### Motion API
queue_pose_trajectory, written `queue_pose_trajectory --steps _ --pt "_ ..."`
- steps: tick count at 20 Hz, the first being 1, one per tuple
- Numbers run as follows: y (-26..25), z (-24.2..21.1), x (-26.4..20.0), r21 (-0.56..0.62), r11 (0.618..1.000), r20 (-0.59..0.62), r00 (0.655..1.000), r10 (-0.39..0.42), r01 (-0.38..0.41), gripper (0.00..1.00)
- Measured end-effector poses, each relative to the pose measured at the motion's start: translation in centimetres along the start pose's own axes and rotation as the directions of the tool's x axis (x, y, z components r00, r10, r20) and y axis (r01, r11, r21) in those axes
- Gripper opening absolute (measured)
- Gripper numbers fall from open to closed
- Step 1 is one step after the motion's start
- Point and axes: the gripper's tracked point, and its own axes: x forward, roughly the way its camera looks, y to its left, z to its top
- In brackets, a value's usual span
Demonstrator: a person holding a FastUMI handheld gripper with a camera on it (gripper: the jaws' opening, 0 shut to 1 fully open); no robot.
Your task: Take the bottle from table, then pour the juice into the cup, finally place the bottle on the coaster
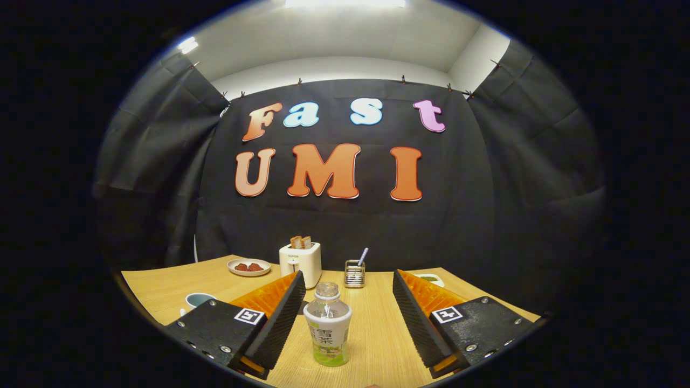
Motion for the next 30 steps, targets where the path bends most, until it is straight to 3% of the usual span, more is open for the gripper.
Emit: queue_pose_trajectory --steps 10,16,24,25,30 --pt "2.1 -7.0 2.2 0.011 0.999 -0.125 0.991 0.049 -0.048 0.97" --pt "2.0 -11.3 3.4 0.000 1.000 -0.234 0.972 0.012 -0.012 0.97" --pt "2.0 -14.2 4.0 -0.015 0.999 -0.306 0.951 -0.039 0.036 0.75" --pt "1.9 -14.3 4.2 -0.012 0.999 -0.305 0.951 -0.050 0.048 0.65" --pt "2.1 -14.2 4.0 -0.020 0.996 -0.306 0.948 -0.090 0.089 0.61"
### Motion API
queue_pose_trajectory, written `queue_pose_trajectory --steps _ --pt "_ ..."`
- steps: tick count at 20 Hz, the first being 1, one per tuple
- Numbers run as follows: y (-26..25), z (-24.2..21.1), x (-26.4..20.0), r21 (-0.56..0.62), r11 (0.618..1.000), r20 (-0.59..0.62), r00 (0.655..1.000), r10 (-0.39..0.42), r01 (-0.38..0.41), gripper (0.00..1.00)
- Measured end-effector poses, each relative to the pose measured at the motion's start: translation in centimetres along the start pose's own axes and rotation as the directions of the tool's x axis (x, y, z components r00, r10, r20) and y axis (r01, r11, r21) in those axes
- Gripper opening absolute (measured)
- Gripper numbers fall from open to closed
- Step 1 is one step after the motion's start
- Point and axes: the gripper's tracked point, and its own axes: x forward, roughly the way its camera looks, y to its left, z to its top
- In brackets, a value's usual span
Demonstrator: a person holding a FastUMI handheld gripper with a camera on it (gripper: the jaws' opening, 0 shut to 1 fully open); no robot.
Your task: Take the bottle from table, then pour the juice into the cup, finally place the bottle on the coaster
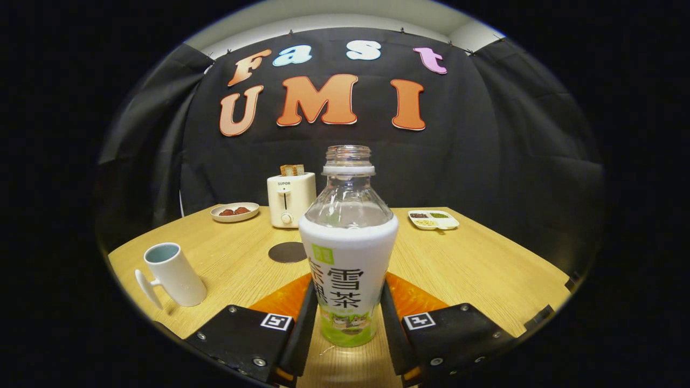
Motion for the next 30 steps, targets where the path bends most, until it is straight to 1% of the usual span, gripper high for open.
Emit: queue_pose_trajectory --steps 3,6,9,10,13,15,18,20,22,26,28,30 --pt "0.8 0.7 -0.3 -0.039 0.999 0.020 1.000 -0.006 0.007 0.61" --pt "1.8 1.4 -0.3 -0.118 0.993 0.049 0.999 -0.021 0.027 0.61" --pt "3.0 2.2 -0.4 -0.208 0.977 0.073 0.997 -0.036 0.050 0.59" --pt "3.3 2.0 -0.3 -0.229 0.972 0.070 0.997 -0.033 0.048 0.58" --pt "4.5 2.1 -0.1 -0.283 0.958 0.056 0.998 -0.028 0.043 0.58" --pt "4.8 2.5 -0.2 -0.349 0.934 0.076 0.996 -0.050 0.073 0.58" --pt "4.6 3.0 -0.3 -0.461 0.873 0.129 0.986 -0.109 0.157 0.58" --pt "4.4 3.1 -0.3 -0.537 0.816 0.164 0.975 -0.149 0.215 0.58" --pt "4.8 3.4 -0.4 -0.600 0.761 0.197 0.967 -0.161 0.249 0.58" --pt "6.6 4.8 -0.7 -0.693 0.666 0.263 0.957 -0.125 0.277 0.58" --pt "7.8 5.5 -0.9 -0.748 0.601 0.290 0.953 -0.085 0.281 0.58" --pt "9.0 5.8 -0.6 -0.811 0.521 0.296 0.955 -0.031 0.269 0.58"
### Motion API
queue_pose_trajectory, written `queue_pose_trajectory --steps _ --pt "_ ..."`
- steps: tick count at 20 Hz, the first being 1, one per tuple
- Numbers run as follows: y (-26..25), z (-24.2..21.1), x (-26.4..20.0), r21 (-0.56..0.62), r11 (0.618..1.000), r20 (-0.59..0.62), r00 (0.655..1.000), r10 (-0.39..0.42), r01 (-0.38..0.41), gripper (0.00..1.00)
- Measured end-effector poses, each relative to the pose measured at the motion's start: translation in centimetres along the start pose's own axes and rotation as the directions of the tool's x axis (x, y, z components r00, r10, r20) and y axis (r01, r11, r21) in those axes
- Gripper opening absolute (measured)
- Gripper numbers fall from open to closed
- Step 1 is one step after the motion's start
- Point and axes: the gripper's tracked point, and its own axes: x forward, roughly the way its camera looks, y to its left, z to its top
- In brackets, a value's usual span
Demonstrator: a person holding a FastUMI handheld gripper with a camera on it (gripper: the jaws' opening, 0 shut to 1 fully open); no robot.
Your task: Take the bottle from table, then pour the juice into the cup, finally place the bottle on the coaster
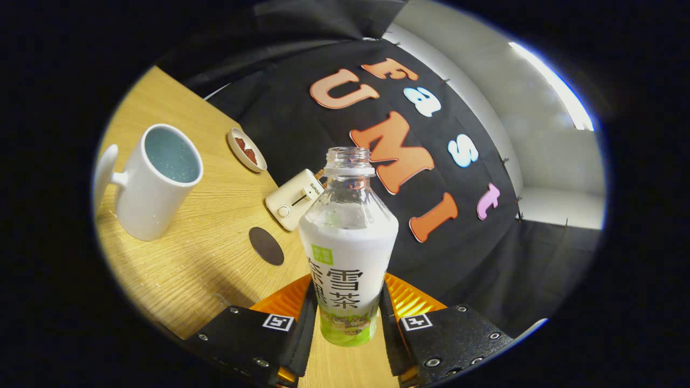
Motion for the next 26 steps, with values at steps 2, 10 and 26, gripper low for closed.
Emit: queue_pose_trajectory --steps 2,10,26 --pt "-0.3 0.5 0.0 -0.084 0.996 0.034 0.999 0.007 -0.004 0.58" --pt "0.7 2.4 0.4 -0.317 0.948 0.145 0.988 0.051 -0.002 0.57" --pt "1.2 4.9 1.4 -0.567 0.820 0.254 0.964 0.079 0.082 0.57"
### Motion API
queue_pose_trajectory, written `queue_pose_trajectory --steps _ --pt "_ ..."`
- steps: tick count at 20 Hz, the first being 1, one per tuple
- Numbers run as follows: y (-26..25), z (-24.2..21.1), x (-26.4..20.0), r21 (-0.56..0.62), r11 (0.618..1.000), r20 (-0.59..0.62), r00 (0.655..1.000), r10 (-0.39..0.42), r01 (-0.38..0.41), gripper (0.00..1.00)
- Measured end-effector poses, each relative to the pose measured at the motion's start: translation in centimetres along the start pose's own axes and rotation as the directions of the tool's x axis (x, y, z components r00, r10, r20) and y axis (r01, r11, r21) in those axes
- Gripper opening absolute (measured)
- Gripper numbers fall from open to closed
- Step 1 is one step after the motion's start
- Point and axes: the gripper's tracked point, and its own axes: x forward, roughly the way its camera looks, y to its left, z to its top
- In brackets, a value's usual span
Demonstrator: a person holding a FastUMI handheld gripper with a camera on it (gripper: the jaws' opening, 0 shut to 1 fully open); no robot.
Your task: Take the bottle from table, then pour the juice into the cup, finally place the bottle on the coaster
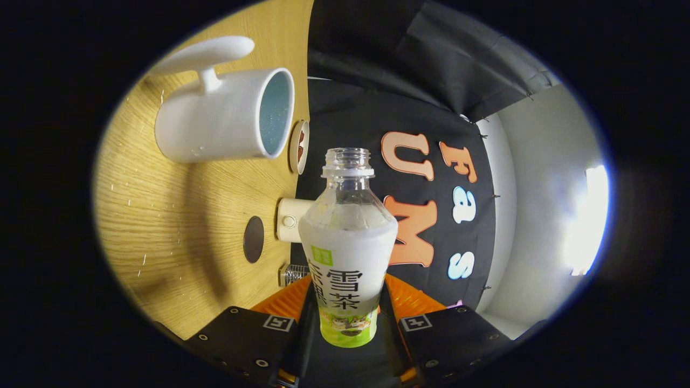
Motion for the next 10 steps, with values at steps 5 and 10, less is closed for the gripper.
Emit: queue_pose_trajectory --steps 5,10 --pt "-0.14 -0.03 -0.11 -0.042 0.999 0.002 1.000 -0.001 0.001 0.57" --pt "-0.81 0.08 0.11 -0.060 0.998 0.013 1.000 -0.011 0.011 0.57"
